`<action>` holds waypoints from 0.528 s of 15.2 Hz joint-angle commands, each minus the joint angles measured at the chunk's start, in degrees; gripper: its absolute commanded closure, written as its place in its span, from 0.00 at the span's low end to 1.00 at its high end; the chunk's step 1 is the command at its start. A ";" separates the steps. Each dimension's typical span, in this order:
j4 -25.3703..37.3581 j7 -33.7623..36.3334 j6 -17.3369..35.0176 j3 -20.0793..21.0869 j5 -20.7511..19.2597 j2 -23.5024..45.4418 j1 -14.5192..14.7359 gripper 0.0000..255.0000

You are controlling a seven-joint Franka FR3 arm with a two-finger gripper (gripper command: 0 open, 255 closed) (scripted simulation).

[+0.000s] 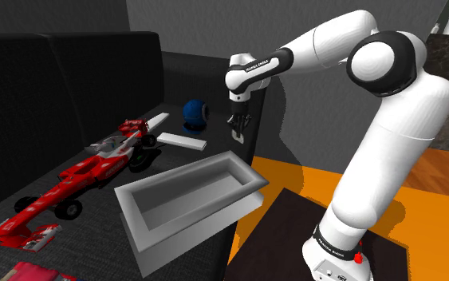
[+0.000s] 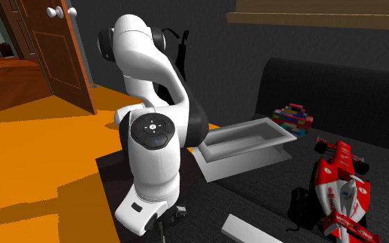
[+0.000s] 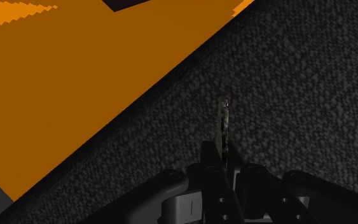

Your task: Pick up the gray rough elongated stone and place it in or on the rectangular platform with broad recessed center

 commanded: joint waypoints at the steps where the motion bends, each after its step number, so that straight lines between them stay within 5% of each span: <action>1: 0.92 -0.05 -1.48 -0.06 -0.10 -0.43 -0.06 1.00; 8: 4.70 -0.04 -6.75 0.01 -0.24 -1.94 -0.01 1.00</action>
